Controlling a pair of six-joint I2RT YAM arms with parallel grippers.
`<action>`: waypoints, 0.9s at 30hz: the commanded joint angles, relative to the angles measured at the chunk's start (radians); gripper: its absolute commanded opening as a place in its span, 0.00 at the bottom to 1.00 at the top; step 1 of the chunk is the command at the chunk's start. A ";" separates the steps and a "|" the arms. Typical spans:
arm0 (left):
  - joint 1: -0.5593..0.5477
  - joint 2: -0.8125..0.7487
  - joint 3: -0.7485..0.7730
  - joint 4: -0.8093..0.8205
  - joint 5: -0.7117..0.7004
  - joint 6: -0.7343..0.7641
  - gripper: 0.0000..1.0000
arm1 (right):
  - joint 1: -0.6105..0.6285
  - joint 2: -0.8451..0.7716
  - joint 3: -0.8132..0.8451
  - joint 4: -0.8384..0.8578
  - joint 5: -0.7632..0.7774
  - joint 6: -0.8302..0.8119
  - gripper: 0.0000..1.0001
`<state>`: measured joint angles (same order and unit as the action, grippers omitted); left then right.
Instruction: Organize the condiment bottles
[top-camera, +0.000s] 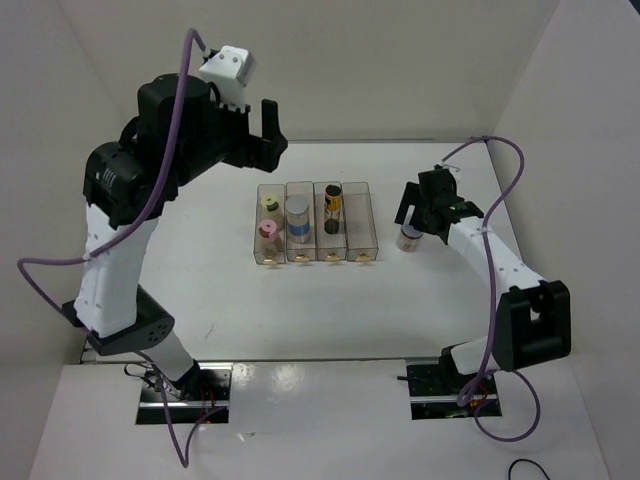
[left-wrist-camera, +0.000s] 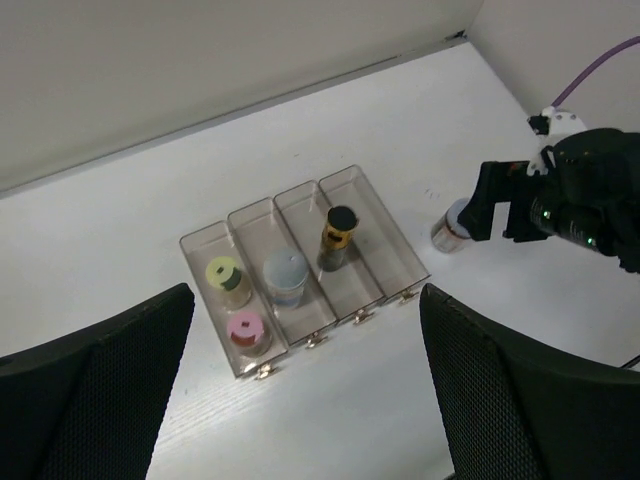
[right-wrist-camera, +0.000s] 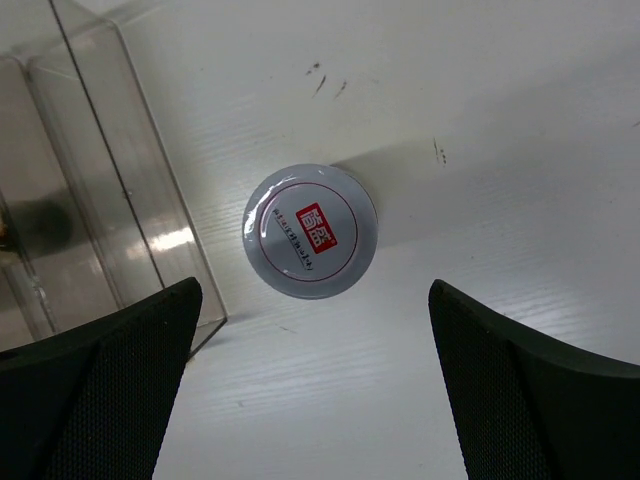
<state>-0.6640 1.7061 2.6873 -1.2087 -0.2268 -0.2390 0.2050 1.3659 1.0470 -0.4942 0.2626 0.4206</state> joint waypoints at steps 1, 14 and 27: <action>-0.002 -0.085 -0.133 0.017 -0.078 -0.016 0.99 | -0.003 0.051 0.038 0.034 0.016 -0.014 0.98; 0.021 -0.620 -0.916 0.422 -0.014 -0.075 0.99 | -0.003 0.143 0.028 0.078 0.032 -0.023 0.98; 0.021 -0.778 -1.175 0.436 -0.002 -0.169 0.99 | -0.003 0.210 0.038 0.109 0.013 -0.014 0.94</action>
<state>-0.6483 0.9596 1.5215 -0.8223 -0.2413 -0.3752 0.2050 1.5707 1.0473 -0.4473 0.2718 0.4030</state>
